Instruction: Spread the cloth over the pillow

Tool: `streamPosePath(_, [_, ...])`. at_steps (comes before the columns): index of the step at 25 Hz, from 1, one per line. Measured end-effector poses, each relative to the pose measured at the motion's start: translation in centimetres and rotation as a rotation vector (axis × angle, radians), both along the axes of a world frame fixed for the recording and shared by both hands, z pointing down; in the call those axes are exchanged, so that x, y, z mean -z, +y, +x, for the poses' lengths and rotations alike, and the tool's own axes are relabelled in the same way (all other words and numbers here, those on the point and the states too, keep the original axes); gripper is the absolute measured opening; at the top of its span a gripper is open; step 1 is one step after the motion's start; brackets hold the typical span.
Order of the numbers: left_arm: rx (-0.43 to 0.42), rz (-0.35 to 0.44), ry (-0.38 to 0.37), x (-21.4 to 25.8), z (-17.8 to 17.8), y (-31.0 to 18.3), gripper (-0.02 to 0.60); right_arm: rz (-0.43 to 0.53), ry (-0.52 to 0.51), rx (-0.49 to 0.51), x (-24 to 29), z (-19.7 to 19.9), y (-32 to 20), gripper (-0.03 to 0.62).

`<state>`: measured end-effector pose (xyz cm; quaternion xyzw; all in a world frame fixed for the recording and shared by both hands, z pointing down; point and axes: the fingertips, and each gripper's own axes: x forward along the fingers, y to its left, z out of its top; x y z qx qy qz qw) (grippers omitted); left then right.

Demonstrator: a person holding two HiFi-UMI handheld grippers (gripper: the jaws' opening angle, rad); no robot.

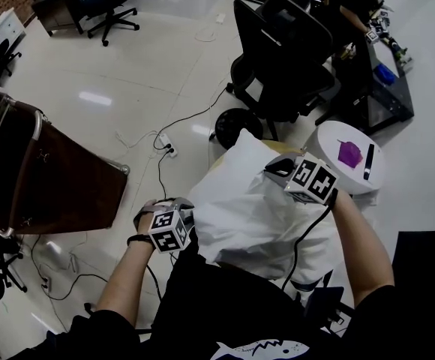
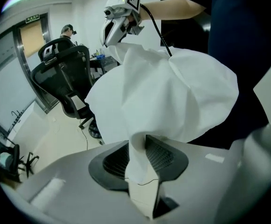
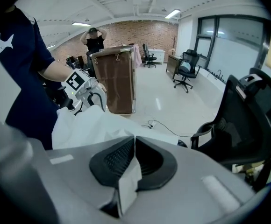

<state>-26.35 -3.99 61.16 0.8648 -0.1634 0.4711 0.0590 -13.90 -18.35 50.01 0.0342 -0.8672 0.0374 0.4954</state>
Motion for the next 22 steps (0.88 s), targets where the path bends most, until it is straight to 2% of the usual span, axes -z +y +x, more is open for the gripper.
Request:
streamPosePath(1, [-0.007, 0.013, -0.002, 0.1, 0.0, -0.2, 0.06, 0.006, -0.004, -0.009, 0.2, 0.1, -0.3, 0.02])
streamPosePath(3, [-0.007, 0.061, 0.004, 1.1, -0.3, -0.7, 0.002, 0.025, -0.011, -0.032, 0.6, 0.3, -1.2, 0.02])
streamPosePath(12, [0.041, 0.329, -0.119, 7.8, -6.5, -5.1, 0.001, 0.166, -0.026, -0.168, 3.1, 1.4, -8.1, 0.018])
streamPosePath(18, [0.081, 0.396, -0.143, 9.5, -8.9, -8.0, 0.001, 0.188, -0.03, -0.293, 2.4, 1.8, -13.5, 0.018])
streamPosePath(22, [0.089, 0.419, -0.167, 8.7, -9.9, -10.5, 0.001, 0.237, -0.005, -0.321, 1.5, 0.8, -16.1, 0.018])
